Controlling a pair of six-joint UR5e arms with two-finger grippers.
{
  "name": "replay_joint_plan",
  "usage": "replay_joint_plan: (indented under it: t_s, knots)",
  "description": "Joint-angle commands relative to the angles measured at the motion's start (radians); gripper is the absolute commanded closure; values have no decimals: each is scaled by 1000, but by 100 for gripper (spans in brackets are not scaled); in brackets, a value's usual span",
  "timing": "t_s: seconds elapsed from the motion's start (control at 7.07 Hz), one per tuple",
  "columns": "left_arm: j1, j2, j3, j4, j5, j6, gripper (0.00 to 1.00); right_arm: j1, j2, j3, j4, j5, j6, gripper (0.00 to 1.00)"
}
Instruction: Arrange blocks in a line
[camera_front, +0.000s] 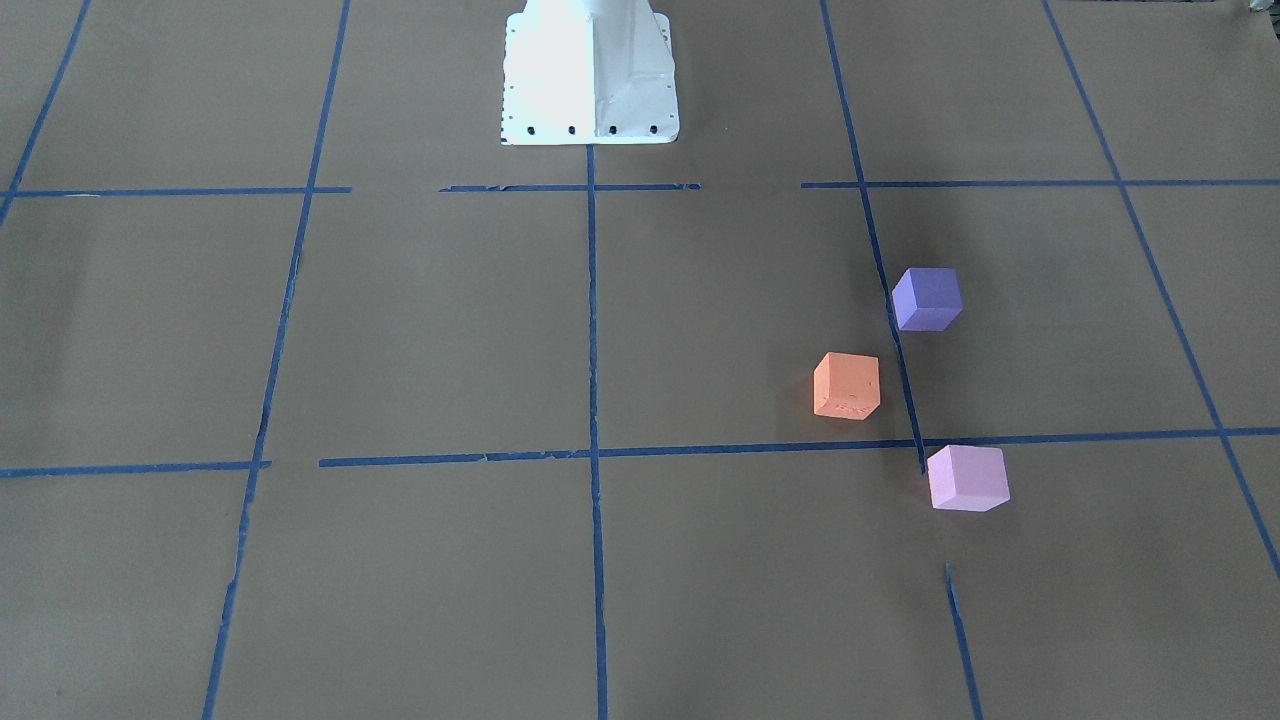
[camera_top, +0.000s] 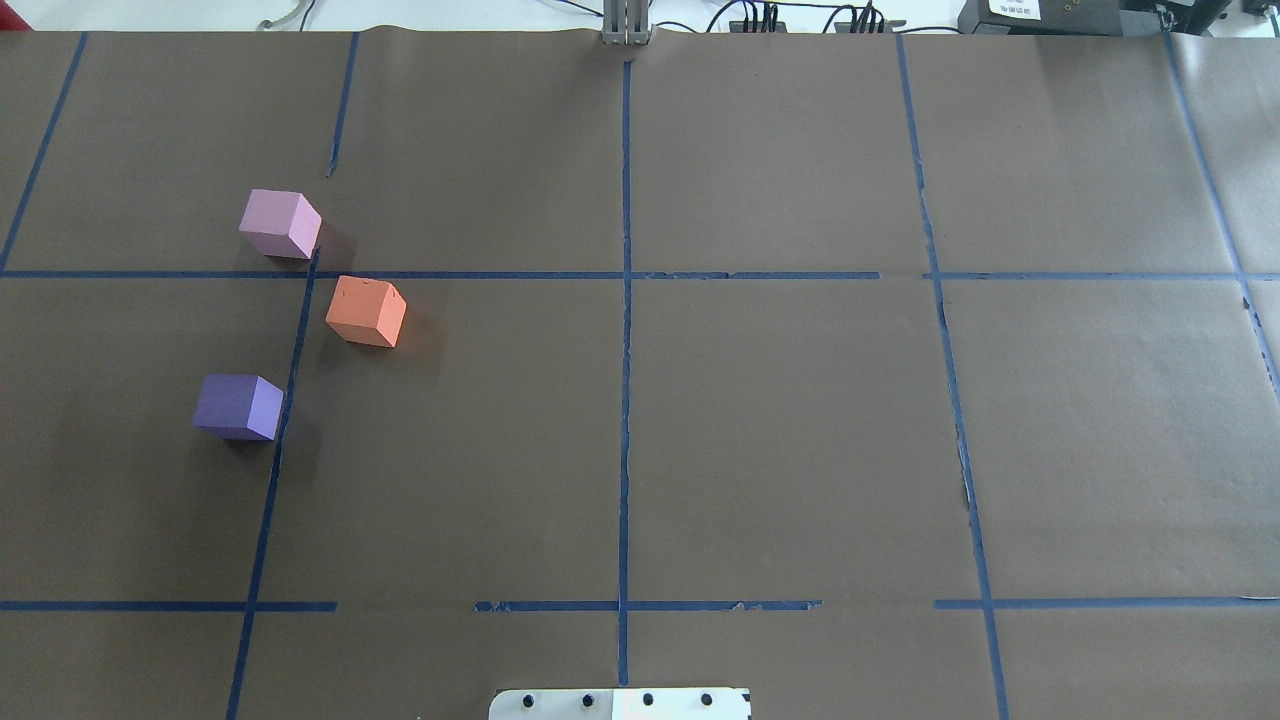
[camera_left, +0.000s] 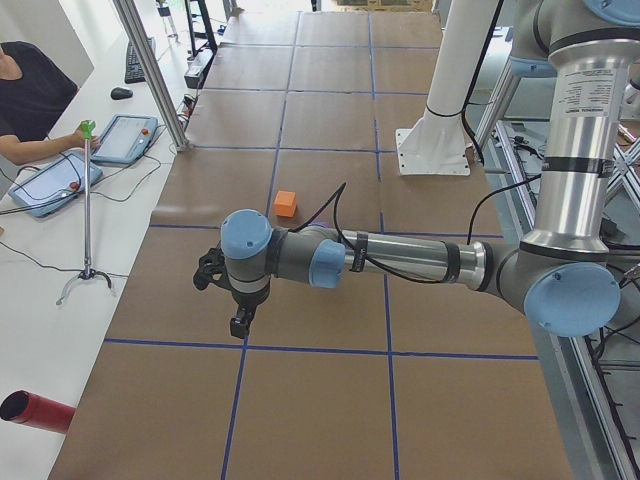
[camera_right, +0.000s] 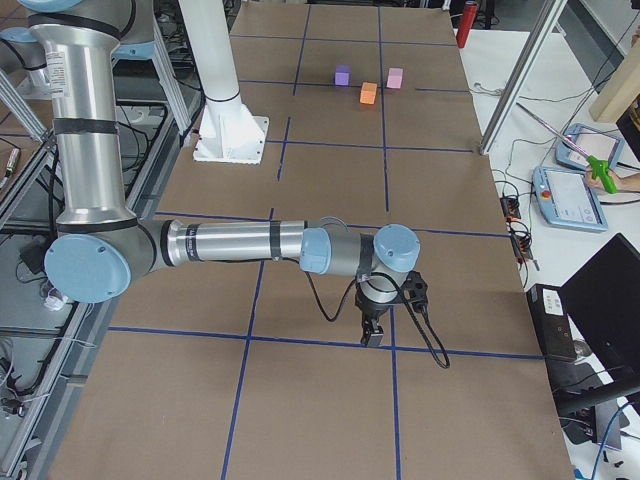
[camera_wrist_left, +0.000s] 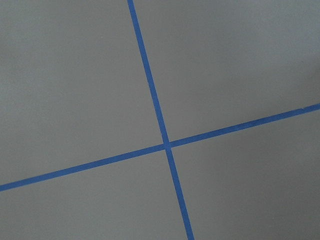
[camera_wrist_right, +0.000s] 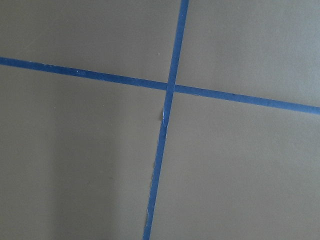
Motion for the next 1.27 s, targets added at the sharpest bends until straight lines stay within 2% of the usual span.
replay_joint_plan:
  t_s: [0.0,0.28,0.42,0.71,1.13]
  knots:
    - [0,-1,-2,0,0,-2,0,0,0,0,0,0,0,0]
    - [0,-8,-7,3,-5,-24,0,0,0,0,0,0,0,0]
    - [9,-20,-22,-1,-8,-173,0,0,0,0,0,0,0,0]
    - [154,-78,-166,67,-5,-306,0,0,0,0,0,0,0,0]
    - [377,-248,-182,66,3,-584,0,0,0,0,0,0,0,0]
